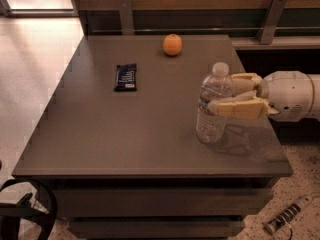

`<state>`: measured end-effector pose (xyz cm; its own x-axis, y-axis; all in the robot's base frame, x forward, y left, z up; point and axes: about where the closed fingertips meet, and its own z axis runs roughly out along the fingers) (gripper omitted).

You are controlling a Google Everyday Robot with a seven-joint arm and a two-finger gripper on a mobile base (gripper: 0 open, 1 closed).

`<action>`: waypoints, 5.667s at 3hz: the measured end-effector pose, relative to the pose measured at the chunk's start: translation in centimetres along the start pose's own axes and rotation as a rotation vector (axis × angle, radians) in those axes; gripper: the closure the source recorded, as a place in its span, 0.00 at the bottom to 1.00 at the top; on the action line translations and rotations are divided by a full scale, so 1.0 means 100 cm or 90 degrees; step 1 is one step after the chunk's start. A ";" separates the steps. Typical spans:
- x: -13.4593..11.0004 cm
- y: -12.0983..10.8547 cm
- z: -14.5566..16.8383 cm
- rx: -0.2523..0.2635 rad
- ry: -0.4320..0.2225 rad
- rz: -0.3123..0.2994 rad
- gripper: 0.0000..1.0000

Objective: Move water bottle near orange

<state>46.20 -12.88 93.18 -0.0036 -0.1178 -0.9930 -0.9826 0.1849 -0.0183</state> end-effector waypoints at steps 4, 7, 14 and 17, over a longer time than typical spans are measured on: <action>-0.051 -0.124 -0.091 0.170 0.019 0.078 1.00; -0.073 -0.278 -0.103 0.379 -0.023 -0.012 1.00; -0.016 -0.340 0.033 0.435 -0.041 0.011 1.00; 0.007 -0.371 0.016 0.481 -0.004 0.037 1.00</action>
Offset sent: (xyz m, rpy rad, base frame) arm 0.0393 -0.0549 0.0368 -0.0215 0.0932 -0.1093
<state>83.00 -18.27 92.99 -0.0489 -0.0826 -0.9954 -0.5860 0.8094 -0.0384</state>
